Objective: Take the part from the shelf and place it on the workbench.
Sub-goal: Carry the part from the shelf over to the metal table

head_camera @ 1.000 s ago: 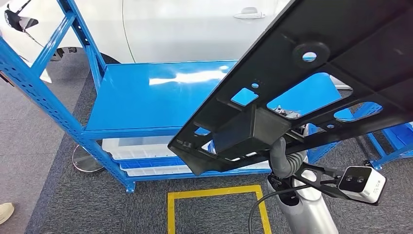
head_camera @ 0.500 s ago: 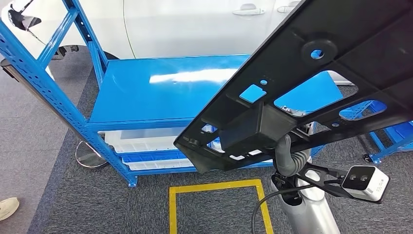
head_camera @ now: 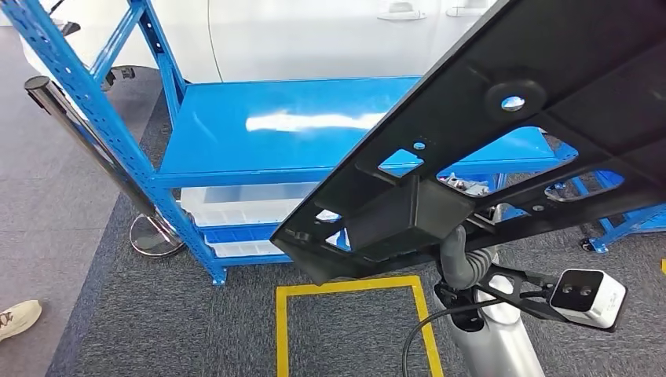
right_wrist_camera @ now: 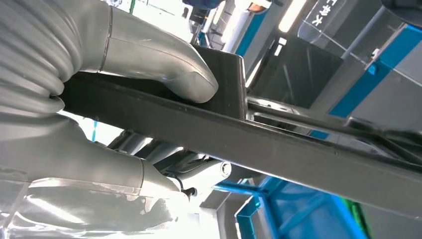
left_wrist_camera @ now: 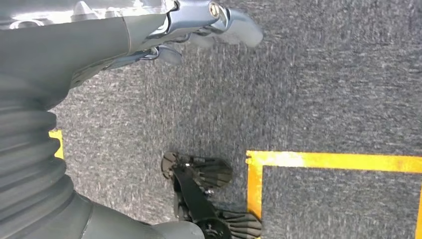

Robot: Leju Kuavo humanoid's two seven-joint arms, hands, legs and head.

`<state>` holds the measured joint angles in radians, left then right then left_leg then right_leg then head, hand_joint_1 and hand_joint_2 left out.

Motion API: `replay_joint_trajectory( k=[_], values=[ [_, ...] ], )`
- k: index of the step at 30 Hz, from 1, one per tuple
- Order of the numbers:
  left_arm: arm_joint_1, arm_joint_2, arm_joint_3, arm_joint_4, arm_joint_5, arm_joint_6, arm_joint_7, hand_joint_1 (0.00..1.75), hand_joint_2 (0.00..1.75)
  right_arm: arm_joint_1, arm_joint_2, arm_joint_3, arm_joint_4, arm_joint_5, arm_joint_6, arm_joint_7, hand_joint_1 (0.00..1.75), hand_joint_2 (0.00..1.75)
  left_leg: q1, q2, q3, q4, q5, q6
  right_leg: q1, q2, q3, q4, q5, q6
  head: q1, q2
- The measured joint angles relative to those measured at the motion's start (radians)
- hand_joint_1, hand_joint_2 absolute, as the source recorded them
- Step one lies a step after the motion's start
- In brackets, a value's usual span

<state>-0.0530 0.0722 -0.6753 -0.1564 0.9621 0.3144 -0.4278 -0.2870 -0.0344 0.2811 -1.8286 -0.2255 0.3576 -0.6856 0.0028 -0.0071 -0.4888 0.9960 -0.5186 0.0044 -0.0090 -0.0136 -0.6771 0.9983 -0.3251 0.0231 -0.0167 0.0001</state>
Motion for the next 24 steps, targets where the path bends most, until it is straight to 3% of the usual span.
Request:
replay_joint_trajectory(
  k=[1,2,5,6,7,8,9,10,12,14,16,17,19,21,22,23,24],
  values=[
    [-0.001,0.0,0.0,0.0,0.0,0.0,0.001,0.0,1.75,-0.002,0.0,0.0,0.0,-0.001,0.0,0.0,1.75,1.75,0.0,0.002,-0.009,-0.001,0.012,0.008,-0.002,0.001,-0.007,0.003,-0.008,0.006,0.0,0.0],
    [-0.002,0.0,0.0,0.001,0.0,0.001,0.002,0.0,1.75,-0.004,0.0,0.0,0.001,-0.001,-0.001,0.0,1.75,1.75,0.001,0.004,-0.021,-0.003,0.026,0.015,-0.004,0.002,-0.019,0.022,-0.037,0.011,0.0,0.0],
    [-0.006,0.0,0.0,0.001,0.001,0.003,0.005,0.0,1.75,-0.018,0.0,0.001,0.002,-0.004,-0.003,0.0,1.75,1.75,0.001,0.008,-0.067,-0.003,0.065,0.027,-0.006,0.003,-0.064,0.184,-0.199,0.022,0.002,0.0],
    [-0.006,0.0,-0.001,0.001,0.001,0.004,0.005,0.0,1.75,-0.024,0.0,0.002,0.004,-0.005,-0.003,0.0,1.75,1.75,0.0,0.009,-0.083,-0.002,0.078,0.028,-0.006,0.004,-0.068,0.241,-0.229,0.023,0.003,0.0],
    [-0.007,0.001,-0.001,0.001,0.001,0.004,0.005,0.0,1.75,-0.029,0.0,0.002,0.006,-0.005,-0.004,0.0,1.75,1.75,-0.001,0.009,-0.1,-0.001,0.09,0.027,-0.006,0.004,-0.06,0.277,-0.232,0.023,0.003,0.0],
    [-0.007,0.001,-0.002,0.001,0.001,0.005,0.006,0.0,1.75,-0.033,0.0,0.002,0.008,-0.005,-0.004,0.0,1.75,1.75,-0.002,0.008,-0.117,0.0,0.102,0.027,-0.005,0.004,-0.038,0.285,-0.214,0.021,0.003,0.0],
    [-0.007,0.001,-0.003,0.001,0.002,0.005,0.005,0.0,1.75,-0.036,0.0,0.003,0.009,-0.006,-0.004,0.0,1.75,1.75,-0.004,0.008,-0.133,0.002,0.114,0.025,-0.003,0.004,0.0,0.259,-0.187,0.016,0.004,0.0],
    [-0.007,0.001,-0.004,0.001,0.002,0.005,0.005,0.0,1.75,-0.039,0.0,0.003,0.01,-0.006,-0.004,0.0,1.75,1.75,-0.004,0.007,-0.146,0.003,0.124,0.023,-0.001,0.006,0.053,0.205,-0.167,0.008,0.004,0.0],
    [-0.007,-0.001,-0.005,0.001,0.002,0.005,0.005,0.0,1.75,-0.045,0.0,0.004,0.01,-0.006,-0.005,0.0,1.75,1.75,-0.006,0.005,-0.162,0.004,0.142,0.017,0.006,0.008,0.161,0.063,-0.178,-0.009,0.003,0.0],
    [-0.008,-0.002,-0.006,0.001,0.002,0.002,0.007,0.0,1.75,-0.05,0.0,0.006,0.01,-0.007,-0.011,0.0,1.75,1.75,-0.004,0.005,-0.165,0.0,0.156,0.005,0.013,0.009,0.208,-0.017,-0.205,-0.022,0.004,0.0],
    [-0.007,-0.001,-0.007,0.001,0.004,-0.002,0.016,0.0,1.75,-0.053,0.0,0.011,0.01,-0.009,-0.026,0.0,1.75,1.75,-0.001,0.006,-0.165,-0.005,0.168,-0.007,0.014,0.008,0.206,-0.03,-0.194,-0.034,0.007,0.0],
    [-0.006,0.0,-0.007,0.002,0.005,-0.004,0.023,0.0,1.75,-0.053,-0.001,0.015,0.01,-0.009,-0.035,0.0,1.75,1.75,0.0,0.005,-0.17,0.002,0.159,-0.012,0.011,0.006,0.201,-0.034,-0.183,-0.041,0.007,0.0],
    [-0.004,0.0,-0.008,0.002,0.007,-0.007,0.035,0.0,1.75,-0.054,-0.001,0.024,0.009,-0.009,-0.048,0.0,1.75,1.75,0.002,0.004,-0.197,0.073,0.091,-0.021,0.006,0.003,0.187,-0.041,-0.16,-0.052,0.003,0.0],
    [-0.004,0.0,-0.009,0.002,0.009,-0.009,0.042,0.0,1.75,-0.054,-0.002,0.031,0.008,-0.008,-0.055,0.0,1.75,1.75,0.005,0.004,-0.237,0.209,0.001,-0.031,0.006,0.003,0.166,-0.039,-0.144,-0.055,0.001,0.0],
    [-0.004,0.0,-0.009,0.002,0.009,-0.009,0.044,0.0,1.75,-0.054,-0.002,0.035,0.007,-0.008,-0.057,0.0,1.75,1.75,0.007,0.004,-0.249,0.264,-0.021,-0.035,0.006,0.003,0.156,-0.037,-0.138,-0.054,0.001,0.0],
    [-0.004,0.0,-0.01,0.002,0.009,-0.009,0.045,0.0,1.75,-0.053,-0.002,0.038,0.007,-0.007,-0.059,0.0,1.75,1.75,0.009,0.005,-0.243,0.284,-0.021,-0.039,0.006,0.002,0.147,-0.033,-0.134,-0.052,0.001,0.0],
    [-0.004,0.0,-0.01,0.002,0.01,-0.009,0.047,0.0,1.75,-0.053,-0.003,0.041,0.007,-0.006,-0.062,0.0,1.75,1.75,0.011,0.005,-0.216,0.262,-0.005,-0.04,0.005,0.002,0.139,-0.029,-0.131,-0.05,0.001,0.0]
  ],
)
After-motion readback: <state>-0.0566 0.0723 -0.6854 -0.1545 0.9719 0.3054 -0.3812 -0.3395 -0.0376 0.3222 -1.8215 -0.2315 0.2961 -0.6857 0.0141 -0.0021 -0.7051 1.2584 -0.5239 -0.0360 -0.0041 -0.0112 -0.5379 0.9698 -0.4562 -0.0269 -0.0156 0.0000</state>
